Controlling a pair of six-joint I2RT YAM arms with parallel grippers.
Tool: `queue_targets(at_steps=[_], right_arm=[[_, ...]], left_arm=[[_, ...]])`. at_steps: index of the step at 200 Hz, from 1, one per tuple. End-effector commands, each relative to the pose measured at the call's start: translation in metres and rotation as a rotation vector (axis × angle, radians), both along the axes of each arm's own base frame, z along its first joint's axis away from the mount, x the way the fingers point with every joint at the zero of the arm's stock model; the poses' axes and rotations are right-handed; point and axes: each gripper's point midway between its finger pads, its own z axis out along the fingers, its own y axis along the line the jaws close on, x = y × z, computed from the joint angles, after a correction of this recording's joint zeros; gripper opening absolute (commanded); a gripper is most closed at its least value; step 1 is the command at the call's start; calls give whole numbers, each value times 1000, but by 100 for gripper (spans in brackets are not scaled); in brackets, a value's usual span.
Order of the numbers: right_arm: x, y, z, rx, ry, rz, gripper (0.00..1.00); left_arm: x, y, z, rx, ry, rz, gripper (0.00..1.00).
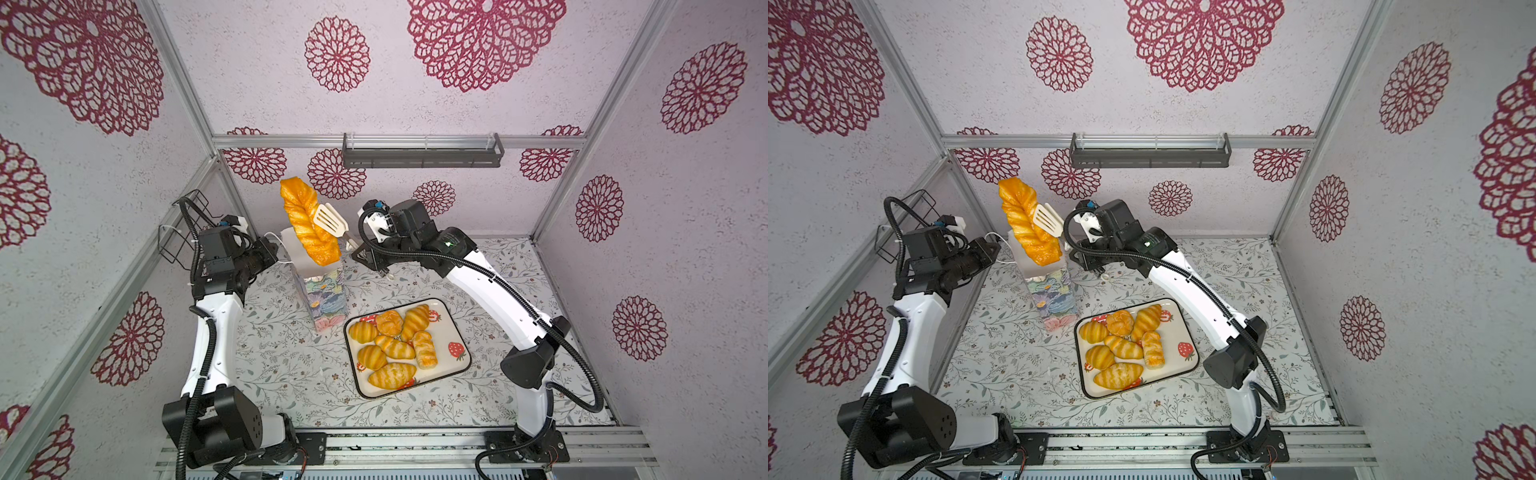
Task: Place the fake bread into the paper bag
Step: 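Lower the twisted loaf into the bag's opening beside the left gripper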
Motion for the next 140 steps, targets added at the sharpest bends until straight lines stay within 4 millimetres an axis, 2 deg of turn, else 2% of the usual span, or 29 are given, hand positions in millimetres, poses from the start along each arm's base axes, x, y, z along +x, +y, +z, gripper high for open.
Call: queue_targets(at_steps=[1,67,140], right_arm=[[-5,7,51,123,-105,38,23],[5,24,42,145,-83,53,23],[17,32,18,114,-53,46,23]], left_arm=[[-2,1,5,-7,-24,-2,0],[-2,-1,6,-10,-27,-6,0],[-2,-1,5,-13,-24,-6,0]])
